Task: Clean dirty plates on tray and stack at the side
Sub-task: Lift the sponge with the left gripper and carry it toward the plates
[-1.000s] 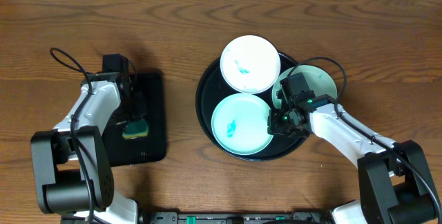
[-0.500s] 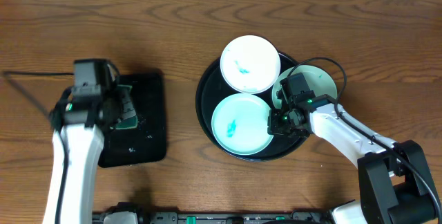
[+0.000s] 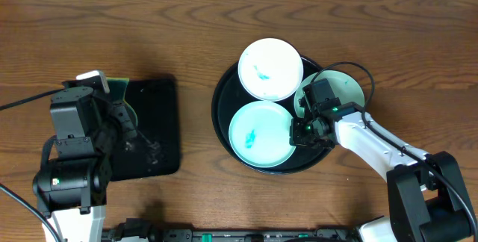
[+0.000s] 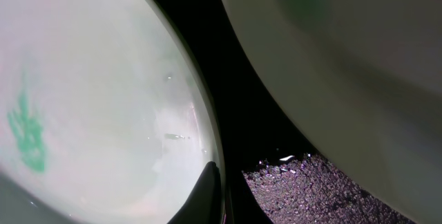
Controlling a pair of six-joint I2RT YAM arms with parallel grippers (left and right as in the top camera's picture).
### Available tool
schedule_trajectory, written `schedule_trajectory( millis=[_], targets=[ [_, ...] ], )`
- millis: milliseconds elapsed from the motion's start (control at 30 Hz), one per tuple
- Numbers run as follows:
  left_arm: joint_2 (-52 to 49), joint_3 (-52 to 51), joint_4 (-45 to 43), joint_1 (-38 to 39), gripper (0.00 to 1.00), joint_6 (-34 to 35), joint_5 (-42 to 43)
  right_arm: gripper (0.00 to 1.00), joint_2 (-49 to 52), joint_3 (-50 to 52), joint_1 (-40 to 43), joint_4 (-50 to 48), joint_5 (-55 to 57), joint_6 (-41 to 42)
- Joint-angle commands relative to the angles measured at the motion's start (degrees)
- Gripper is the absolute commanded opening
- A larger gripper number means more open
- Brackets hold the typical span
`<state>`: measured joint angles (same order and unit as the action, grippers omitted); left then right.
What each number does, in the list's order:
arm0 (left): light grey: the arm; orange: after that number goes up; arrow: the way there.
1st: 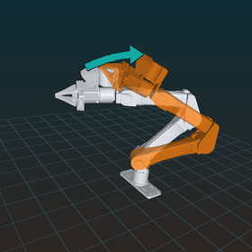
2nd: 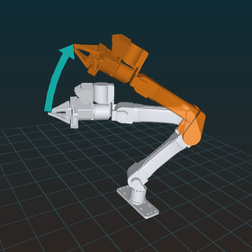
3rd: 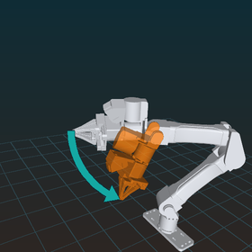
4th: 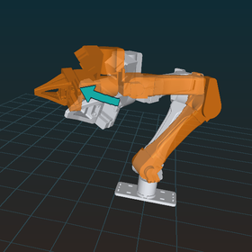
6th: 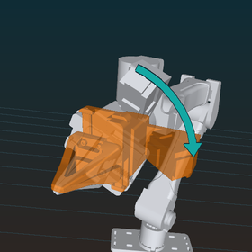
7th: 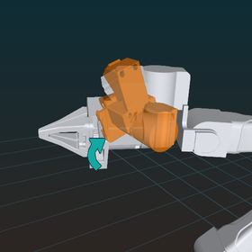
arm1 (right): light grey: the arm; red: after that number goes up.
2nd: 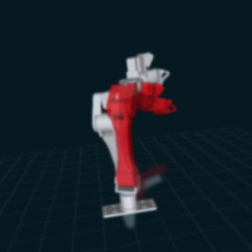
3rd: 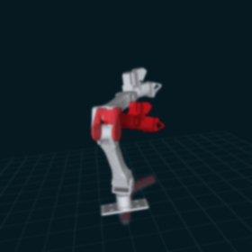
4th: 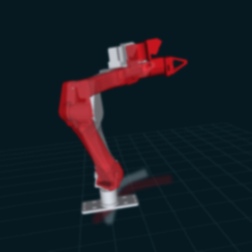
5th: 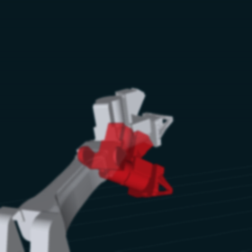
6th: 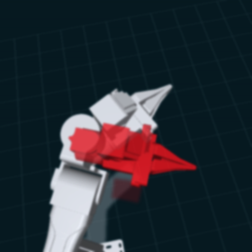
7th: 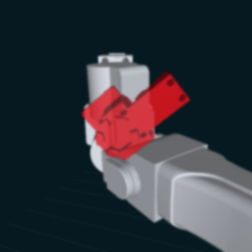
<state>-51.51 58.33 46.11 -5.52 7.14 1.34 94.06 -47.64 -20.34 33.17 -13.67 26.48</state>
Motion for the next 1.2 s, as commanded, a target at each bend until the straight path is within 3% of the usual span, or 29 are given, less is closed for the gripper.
schedule_trajectory(
  millis=[0,667,933,1167],
  targets=[
    [0.37,1.7,-0.35,-0.13,0.07,-1.33,-0.22,0.01,0.0,0.55,-1.2,0.98,-0.33,-1.73],
    [-2.1,1.6,-0.02,-0.15,0.07,-0.55,-0.31,0.01,0.0,0.55,-1.2,0.92,-0.33,-1.68],
    [-22.36,1.38,3.52,-0.15,0.07,7.54,-0.26,0.01,0.0,0.55,-1.2,0.92,-0.33,-1.68],
    [-39.76,1.38,5.79,-0.2,0.07,8.83,4.98,0.01,0.0,0.52,-1.2,1.33,-0.33,-1.68]
  ],
)
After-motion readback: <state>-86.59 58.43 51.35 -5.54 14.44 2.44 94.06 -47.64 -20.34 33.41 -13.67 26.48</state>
